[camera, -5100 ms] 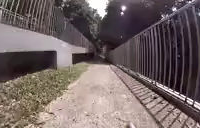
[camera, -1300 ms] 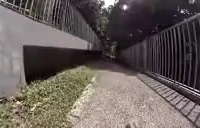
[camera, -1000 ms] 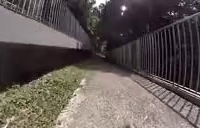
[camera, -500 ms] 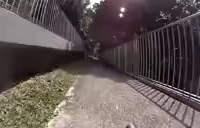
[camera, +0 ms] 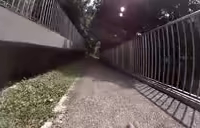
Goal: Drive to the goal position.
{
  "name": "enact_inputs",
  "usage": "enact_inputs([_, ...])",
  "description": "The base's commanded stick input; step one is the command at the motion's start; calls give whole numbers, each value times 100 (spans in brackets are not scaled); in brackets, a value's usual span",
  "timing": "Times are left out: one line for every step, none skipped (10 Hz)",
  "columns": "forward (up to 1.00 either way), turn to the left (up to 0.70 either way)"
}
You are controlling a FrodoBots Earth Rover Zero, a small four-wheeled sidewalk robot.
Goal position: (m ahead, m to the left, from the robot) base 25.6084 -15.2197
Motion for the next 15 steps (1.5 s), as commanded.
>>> enact_inputs([100, 0])
enact_inputs([100, 0])
enact_inputs([100, 0])
enact_inputs([100, 0])
enact_inputs([100, 0])
enact_inputs([100, 0])
enact_inputs([100, 0])
enact_inputs([100, 0])
enact_inputs([100, 0])
enact_inputs([100, 0])
enact_inputs([100, 0])
enact_inputs([100, 0])
enact_inputs([100, 0])
enact_inputs([100, 0])
enact_inputs([100, 0])
